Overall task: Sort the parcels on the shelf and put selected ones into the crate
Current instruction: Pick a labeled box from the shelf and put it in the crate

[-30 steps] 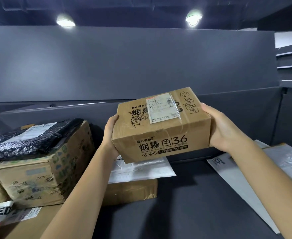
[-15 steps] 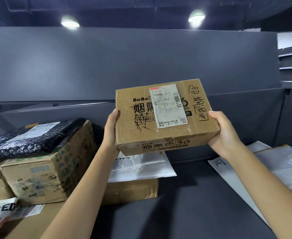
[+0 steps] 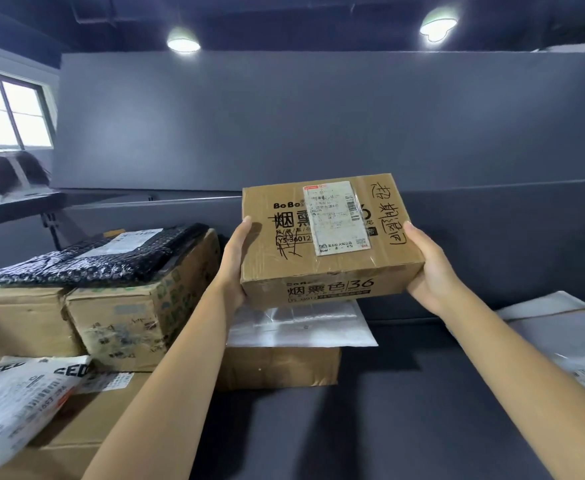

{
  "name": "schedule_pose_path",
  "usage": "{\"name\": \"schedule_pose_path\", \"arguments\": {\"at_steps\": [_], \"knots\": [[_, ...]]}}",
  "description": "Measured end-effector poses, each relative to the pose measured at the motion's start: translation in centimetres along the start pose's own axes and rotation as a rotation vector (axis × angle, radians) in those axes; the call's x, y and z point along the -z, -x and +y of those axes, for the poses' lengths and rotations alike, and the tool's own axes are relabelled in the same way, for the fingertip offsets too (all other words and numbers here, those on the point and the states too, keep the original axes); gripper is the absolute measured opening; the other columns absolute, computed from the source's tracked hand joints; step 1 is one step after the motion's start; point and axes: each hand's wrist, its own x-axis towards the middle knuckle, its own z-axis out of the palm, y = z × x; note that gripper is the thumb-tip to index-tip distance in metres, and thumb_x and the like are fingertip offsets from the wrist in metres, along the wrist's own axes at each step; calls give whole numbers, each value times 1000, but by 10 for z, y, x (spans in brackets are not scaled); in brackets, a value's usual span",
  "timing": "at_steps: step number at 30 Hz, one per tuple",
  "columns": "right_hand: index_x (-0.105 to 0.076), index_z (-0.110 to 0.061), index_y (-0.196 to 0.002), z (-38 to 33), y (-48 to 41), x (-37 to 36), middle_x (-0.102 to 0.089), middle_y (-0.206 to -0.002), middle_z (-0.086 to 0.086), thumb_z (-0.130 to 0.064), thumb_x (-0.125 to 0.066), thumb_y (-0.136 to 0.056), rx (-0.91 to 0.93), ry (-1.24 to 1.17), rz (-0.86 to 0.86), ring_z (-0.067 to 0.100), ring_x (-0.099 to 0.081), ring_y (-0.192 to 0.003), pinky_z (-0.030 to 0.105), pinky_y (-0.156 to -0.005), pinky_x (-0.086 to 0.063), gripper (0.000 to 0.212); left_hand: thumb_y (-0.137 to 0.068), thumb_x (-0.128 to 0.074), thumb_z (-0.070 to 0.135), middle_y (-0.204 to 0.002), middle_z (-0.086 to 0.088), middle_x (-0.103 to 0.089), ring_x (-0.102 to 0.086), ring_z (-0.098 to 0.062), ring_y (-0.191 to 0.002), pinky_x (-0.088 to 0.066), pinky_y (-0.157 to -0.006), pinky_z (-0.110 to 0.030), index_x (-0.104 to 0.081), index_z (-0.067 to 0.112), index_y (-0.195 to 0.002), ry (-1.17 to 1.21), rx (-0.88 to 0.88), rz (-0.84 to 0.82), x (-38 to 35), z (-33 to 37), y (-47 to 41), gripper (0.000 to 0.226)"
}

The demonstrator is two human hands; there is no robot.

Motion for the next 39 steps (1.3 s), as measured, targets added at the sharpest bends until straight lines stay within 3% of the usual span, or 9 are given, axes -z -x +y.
{"name": "schedule_pose_path", "arguments": {"at_steps": [3,10,14,18,22,26,32,35,39], "knots": [[-62,-31,-111,5,-2,-2,-72,-102,-5,-42,-45,-95,20,-19,-13,22,-61,-107,44,-98,-43,25,-92,-42,57,-106,-7,-74,-68,-27,-97,-51,-87,-44,-66,23,-108,-9,14,9,4,0,2,44],[-51,-23,-130,9,5,11,-68,-106,-2,-37,-43,-97,52,-28,14,20,-61,-103,35,-78,-49,37,-93,-40,55,-106,-7,-73,-70,-28,-91,-57,-71,-41,-61,21,-120,-17,24,11,-6,-8,8,47],[-49,-22,-134,-3,22,42,-68,-112,-1,-36,-42,-97,90,-21,58,19,-63,-102,34,-75,-51,40,-95,-42,50,-117,-9,-69,-70,-25,-95,-58,-68,-37,-53,18,-131,13,-11,-47,-38,-17,5,50],[-51,-19,-133,-30,52,91,-67,-115,1,-33,-42,-98,143,17,187,19,-63,-103,33,-80,-51,40,-97,-41,44,-118,-8,-68,-70,-21,-96,-58,-66,-31,-48,15,-136,57,-15,-198,-93,-37,0,50],[-59,-25,-116,-61,97,147,-74,-95,-7,-32,-42,-98,181,49,339,14,-65,-92,32,-79,-51,26,-97,-42,42,-123,-9,-66,-66,-26,-107,-58,-73,-34,-46,14,-138,124,4,-365,-158,-64,-2,50],[-59,-23,-119,-82,162,200,-72,-102,-4,-32,-43,-97,226,115,463,16,-66,-95,38,-88,-48,28,-87,-51,47,-125,-7,-65,-63,-26,-113,-55,-80,-38,-45,17,-138,186,41,-534,-226,-99,13,60],[-58,-19,-122,-98,265,227,-74,-103,-6,-27,-37,-100,255,148,639,10,-69,-94,23,-74,-56,32,-85,-53,50,-131,-8,-61,-58,-28,-120,-51,-95,-45,-42,18,-140,228,146,-738,-289,-143,65,64],[-60,-23,-118,-94,308,222,-73,-105,-6,-30,-36,-100,241,211,718,11,-68,-96,29,-82,-54,31,-92,-49,46,-129,-7,-62,-60,-26,-117,-55,-88,-38,-43,17,-140,238,188,-823,-301,-148,93,55],[-49,-18,-137,-77,356,215,-65,-121,2,-34,-36,-99,185,235,821,20,-62,-106,40,-92,-46,43,-99,-40,38,-128,-9,-63,-63,-25,-113,-57,-76,-31,-44,15,-139,247,260,-885,-303,-157,127,46]]}}
